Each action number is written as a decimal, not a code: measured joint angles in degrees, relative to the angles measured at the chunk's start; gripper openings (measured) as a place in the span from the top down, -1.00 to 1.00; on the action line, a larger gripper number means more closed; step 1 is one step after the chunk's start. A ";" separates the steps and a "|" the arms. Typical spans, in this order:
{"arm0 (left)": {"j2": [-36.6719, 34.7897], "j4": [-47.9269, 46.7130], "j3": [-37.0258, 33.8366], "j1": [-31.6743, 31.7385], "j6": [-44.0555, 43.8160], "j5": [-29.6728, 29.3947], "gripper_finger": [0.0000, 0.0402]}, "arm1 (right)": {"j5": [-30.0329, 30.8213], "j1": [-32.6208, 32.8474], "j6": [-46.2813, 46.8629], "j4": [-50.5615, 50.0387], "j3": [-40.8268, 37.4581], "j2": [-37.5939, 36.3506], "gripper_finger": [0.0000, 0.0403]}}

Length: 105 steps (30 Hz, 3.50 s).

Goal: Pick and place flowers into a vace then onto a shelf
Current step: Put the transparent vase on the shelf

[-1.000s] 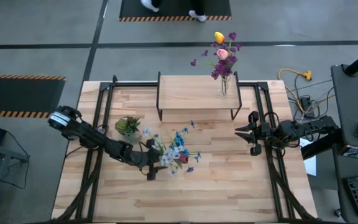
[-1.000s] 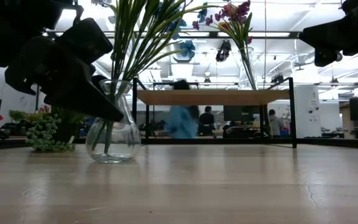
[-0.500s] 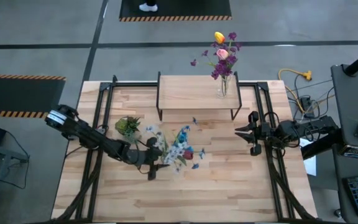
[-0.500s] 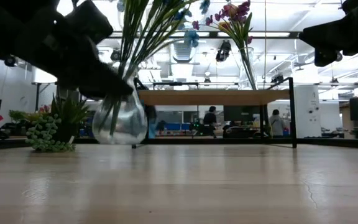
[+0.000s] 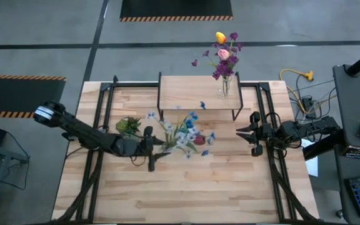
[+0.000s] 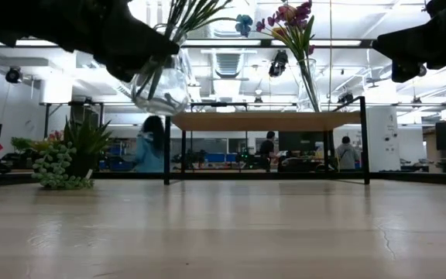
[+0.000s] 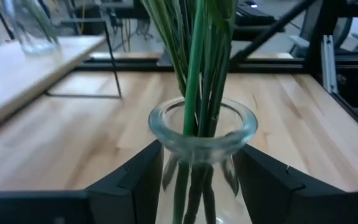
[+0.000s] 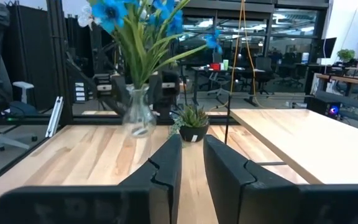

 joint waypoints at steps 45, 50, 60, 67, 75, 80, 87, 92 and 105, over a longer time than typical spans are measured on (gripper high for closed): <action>0.96 19.07 -0.17 15.93 9.76 -5.52 0.46 | -0.04 0.04 0.73 -0.02 0.02 0.00 0.73; 1.00 22.89 -0.20 19.84 10.16 -5.25 0.46 | -0.04 0.04 0.69 -0.02 0.01 0.00 0.74; 2.97 29.95 -0.08 25.47 10.98 3.05 0.46 | -0.02 0.02 0.34 0.00 0.02 -0.02 0.74; 12.01 34.11 4.79 27.91 13.69 4.98 0.46 | -0.02 0.02 0.09 0.00 0.02 -0.02 0.74; 19.51 36.58 12.82 29.15 17.46 4.92 0.46 | -0.07 0.04 0.64 -0.04 0.02 0.00 0.74; 22.43 36.50 15.72 31.03 15.39 -1.89 0.46 | -0.01 0.02 -0.27 0.02 0.00 -0.01 0.74; 24.17 36.52 15.74 32.31 12.09 -4.86 0.44 | -0.05 0.04 0.90 -0.58 0.00 -0.04 0.74; 25.13 36.33 15.69 32.77 14.50 -5.11 0.44 | -0.07 0.03 0.56 -0.98 -0.07 -0.04 0.74; 25.29 36.37 14.43 32.92 19.08 -4.94 0.43 | -0.06 0.04 -1.63 -0.94 -0.07 -0.07 0.74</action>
